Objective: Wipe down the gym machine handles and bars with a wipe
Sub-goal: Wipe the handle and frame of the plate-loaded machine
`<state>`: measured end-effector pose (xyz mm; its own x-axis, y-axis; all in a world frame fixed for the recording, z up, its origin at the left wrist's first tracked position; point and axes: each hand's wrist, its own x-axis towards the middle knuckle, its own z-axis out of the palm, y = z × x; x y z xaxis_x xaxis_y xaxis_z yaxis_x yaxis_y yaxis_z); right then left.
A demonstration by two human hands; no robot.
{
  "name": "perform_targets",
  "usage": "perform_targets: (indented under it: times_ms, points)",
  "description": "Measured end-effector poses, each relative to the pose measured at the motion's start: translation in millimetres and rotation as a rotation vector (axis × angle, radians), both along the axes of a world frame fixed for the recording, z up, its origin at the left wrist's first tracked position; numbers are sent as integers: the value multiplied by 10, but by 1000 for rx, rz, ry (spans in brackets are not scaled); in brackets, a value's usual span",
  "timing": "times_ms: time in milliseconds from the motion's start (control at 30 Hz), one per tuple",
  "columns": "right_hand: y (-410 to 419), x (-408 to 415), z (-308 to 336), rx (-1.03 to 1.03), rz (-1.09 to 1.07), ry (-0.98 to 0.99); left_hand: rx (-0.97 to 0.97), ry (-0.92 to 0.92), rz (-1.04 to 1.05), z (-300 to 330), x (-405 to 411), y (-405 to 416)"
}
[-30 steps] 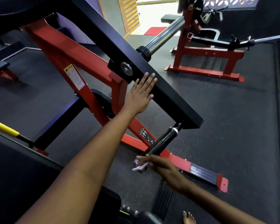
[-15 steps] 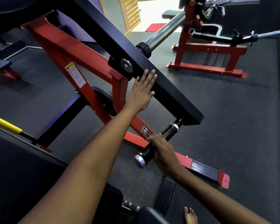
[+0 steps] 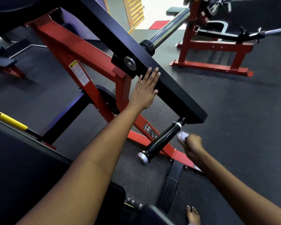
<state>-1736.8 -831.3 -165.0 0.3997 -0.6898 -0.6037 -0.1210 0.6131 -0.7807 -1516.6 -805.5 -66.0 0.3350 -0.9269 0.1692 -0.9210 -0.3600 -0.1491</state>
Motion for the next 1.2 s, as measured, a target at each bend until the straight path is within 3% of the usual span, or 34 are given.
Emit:
perform_targets:
  times_ms: [100,300,367,467,533,600,700,767,900,1000,1133,1200]
  points:
    - [-29,215,202,148,-105,-49,2,10,-3,1,4,0]
    - [847,92,382,420,190,-187,-14,58,-11,-26,-7,-18]
    - [1008,51,372,559,179,-267,-19,60,-10,-28,-12,-15]
    - [967,-72,416,585,259,-258,-17,55,-19,-24,2,-6]
    - [803,-214,507,466,366,-178,-24,60,-28,-22,14,-1]
    - [567,-300,612,202,351,-152,-30,69,-30,-25,30,-1]
    - [120,-234,545,-583,167,-65,-41,75,-27,-42,20,-12]
    - [9,-147,350,-929,249,55,-48,81,-26,-53,4,-21]
    - [448,-89,-111,-1183,554,151,-55,70,-32,-52,22,-11]
    - [894,-174,-61,-1272,616,8,-64,64,-35,-60,13,-10]
    - [753,-226,283,-1338,938,-351,-67,73,-25,-73,-3,-18]
    - [365,-77,330,-1387,832,-235,-57,59,-22,-62,7,-17]
